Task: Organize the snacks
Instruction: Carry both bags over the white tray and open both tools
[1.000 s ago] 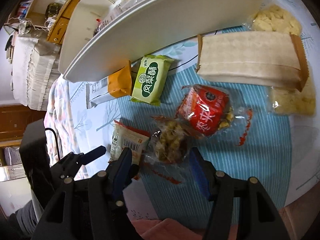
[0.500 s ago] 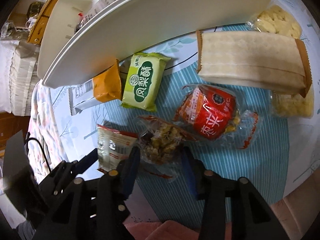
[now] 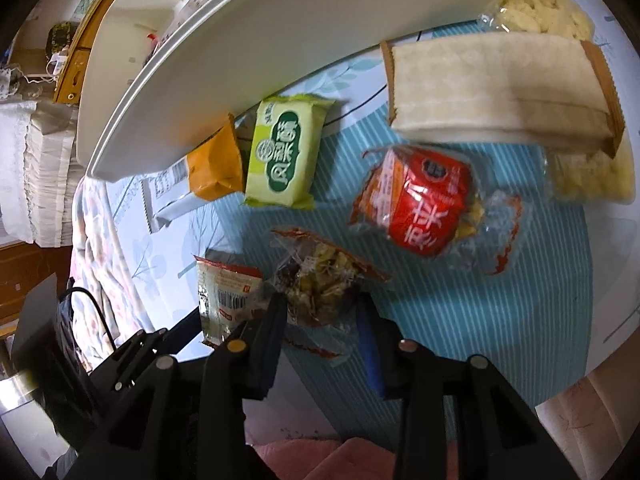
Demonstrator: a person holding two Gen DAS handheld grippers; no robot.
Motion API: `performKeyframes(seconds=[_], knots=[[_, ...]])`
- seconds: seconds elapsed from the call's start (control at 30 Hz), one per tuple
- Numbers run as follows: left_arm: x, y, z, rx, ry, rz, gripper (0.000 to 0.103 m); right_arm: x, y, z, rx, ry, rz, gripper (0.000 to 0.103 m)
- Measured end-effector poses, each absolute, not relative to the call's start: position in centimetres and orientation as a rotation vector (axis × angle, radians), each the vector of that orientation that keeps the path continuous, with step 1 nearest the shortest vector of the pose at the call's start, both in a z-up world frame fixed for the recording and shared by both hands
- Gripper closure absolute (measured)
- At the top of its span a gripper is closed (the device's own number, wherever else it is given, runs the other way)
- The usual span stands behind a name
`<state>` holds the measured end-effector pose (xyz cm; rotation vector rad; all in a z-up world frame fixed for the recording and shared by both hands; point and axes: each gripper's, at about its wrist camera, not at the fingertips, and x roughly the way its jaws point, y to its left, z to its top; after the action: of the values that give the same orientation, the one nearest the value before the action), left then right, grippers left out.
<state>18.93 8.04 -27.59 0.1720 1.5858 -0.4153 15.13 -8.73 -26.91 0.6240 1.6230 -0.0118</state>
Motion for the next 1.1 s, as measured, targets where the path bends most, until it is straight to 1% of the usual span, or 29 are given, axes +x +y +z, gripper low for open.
performKeyframes(seconds=[0.23,0.47,0.67,0.87,1.1], knots=[[19.5,12.1,-26.1,0.088,1.624,-0.358,0.059,15.5,-7.7,-25.2,0.603,1.600,0.095,0.067],[21.9,15.4,-22.5,-0.009,1.564,-0.271,0.059,17.2,-7.1,-21.6,0.551,1.494,0.240,0.068],[24.4,15.8,-18.6,-0.084,1.460,-0.221,0.059,19.2,-7.5,-18.2,0.464,1.365,0.334,0.067],[27.5,13.7,-15.4,-0.188,1.343,-0.199,0.059,21.0,-9.5,-15.6,0.373,1.227,0.387,0.067],[30.5,10.7,-13.4,-0.252,1.230,-0.218,0.059,23.1,-11.8,-14.5,0.268,1.100,0.378,0.067]])
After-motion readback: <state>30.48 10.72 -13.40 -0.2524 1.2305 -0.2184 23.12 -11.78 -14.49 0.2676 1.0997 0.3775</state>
